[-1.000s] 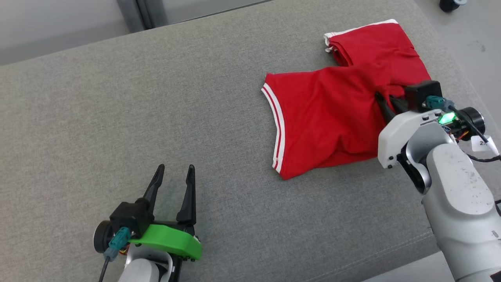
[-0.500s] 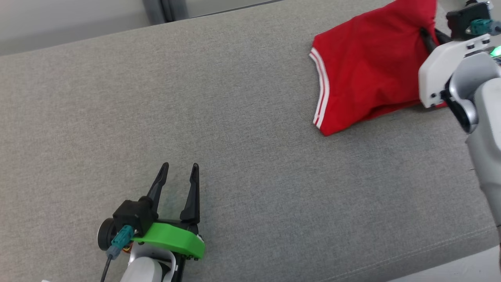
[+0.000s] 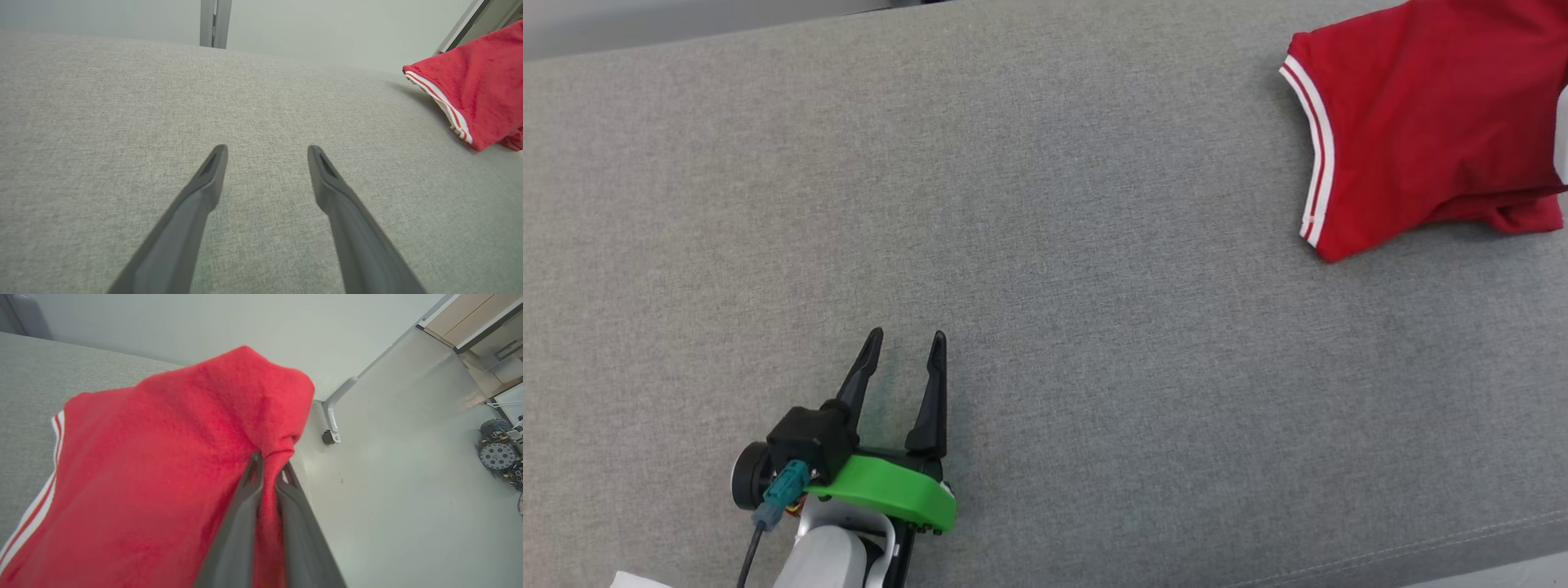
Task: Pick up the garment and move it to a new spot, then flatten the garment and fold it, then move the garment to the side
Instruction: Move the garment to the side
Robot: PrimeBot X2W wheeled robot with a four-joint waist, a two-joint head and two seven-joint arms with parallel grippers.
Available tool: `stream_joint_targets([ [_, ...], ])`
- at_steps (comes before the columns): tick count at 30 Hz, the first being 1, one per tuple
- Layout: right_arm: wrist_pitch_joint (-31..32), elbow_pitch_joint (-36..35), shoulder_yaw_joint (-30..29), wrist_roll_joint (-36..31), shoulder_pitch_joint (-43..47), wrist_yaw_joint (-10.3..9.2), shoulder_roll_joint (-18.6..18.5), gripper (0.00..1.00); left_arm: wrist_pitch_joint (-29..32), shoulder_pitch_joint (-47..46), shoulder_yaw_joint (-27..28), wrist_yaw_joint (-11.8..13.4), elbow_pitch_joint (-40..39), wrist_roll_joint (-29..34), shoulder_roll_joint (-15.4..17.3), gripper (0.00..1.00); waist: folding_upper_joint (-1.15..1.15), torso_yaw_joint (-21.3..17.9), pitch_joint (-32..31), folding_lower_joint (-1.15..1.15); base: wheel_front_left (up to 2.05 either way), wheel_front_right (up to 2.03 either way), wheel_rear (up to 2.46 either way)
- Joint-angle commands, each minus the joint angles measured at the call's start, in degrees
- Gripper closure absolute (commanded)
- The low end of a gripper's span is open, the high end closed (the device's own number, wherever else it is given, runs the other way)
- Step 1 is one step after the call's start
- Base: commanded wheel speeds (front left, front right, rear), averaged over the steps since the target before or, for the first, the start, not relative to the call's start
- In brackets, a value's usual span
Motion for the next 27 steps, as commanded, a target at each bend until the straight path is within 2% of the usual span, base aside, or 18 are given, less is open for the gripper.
stream_joint_targets([
  [1, -1.11, 1.38, -1.19, -1.27, -0.79, -0.1, -0.36, 1.0, -0.16, -0.97, 0.04, -0.17, 0.21, 0.51, 0.23, 0.0, 0.0, 0.96, 1.15, 0.0, 0.0, 0.0, 0.0],
  [2, -1.8, 2.25, -2.02, -2.1, -1.04, -0.1, -0.51, 0.96, -0.16, -1.09, -0.04, -0.24, 0.25, 0.61, 0.23, 0.0, 0.0, 1.13, 1.41, 0.0, 0.0, 0.0, 0.0],
  [3, -2.56, 3.31, -2.88, -3.57, -1.24, -0.1, -0.92, 0.71, -0.16, -1.27, -0.09, -0.33, 0.23, 0.75, 0.23, 0.0, 0.0, 1.31, 1.71, 0.0, 0.0, 0.0, 0.0],
  [4, -3.23, 4.14, -3.59, -4.91, -1.32, -0.1, -1.27, 0.61, -0.16, -1.39, -0.17, -0.38, 0.27, 0.84, 0.23, 0.0, 0.0, 1.47, 1.98, 0.0, 0.0, 0.0, 0.0],
  [5, -4.29, 5.22, -4.67, -6.19, -1.47, -0.1, -1.3, 0.04, -0.16, -1.53, -0.25, -0.46, 0.33, 0.95, 0.23, 0.0, 0.0, 1.63, 2.22, 0.0, 0.0, 0.0, 0.0],
  [6, -5.04, 5.85, -5.96, -7.13, -1.55, -0.1, -0.95, 0.0, -0.16, -1.61, -0.3, -0.53, 0.37, 1.07, 0.23, 0.0, 0.0, 1.74, 2.4, 0.0, 0.0, 0.0, 0.0],
  [10, -9.07, 8.09, -11.04, -11.89, -1.56, -0.1, 0.46, 0.0, -0.16, -1.64, -0.42, -0.58, 0.62, 1.33, 0.23, 0.0, 0.0, 1.98, 3.01, 0.0, 0.0, 0.0, 0.0],
  [15, -12.6, 11.17, -13.58, -14.49, -2.11, -0.1, 2.77, 0.0, -0.16, -1.8, -0.08, -0.62, 0.87, 1.56, 0.23, 0.0, 0.0, 1.59, 3.09, 0.0, 0.0, 0.0, 0.0],
  [27, -20.87, 13.64, -11.99, -15.16, -2.98, -0.1, 8.19, 0.0, -0.16, -2.17, 1.5, -0.92, 1.1, 2.55, 0.23, 0.0, 0.0, 0.45, -0.76, 0.0, 0.0, 0.0, 0.0],
])
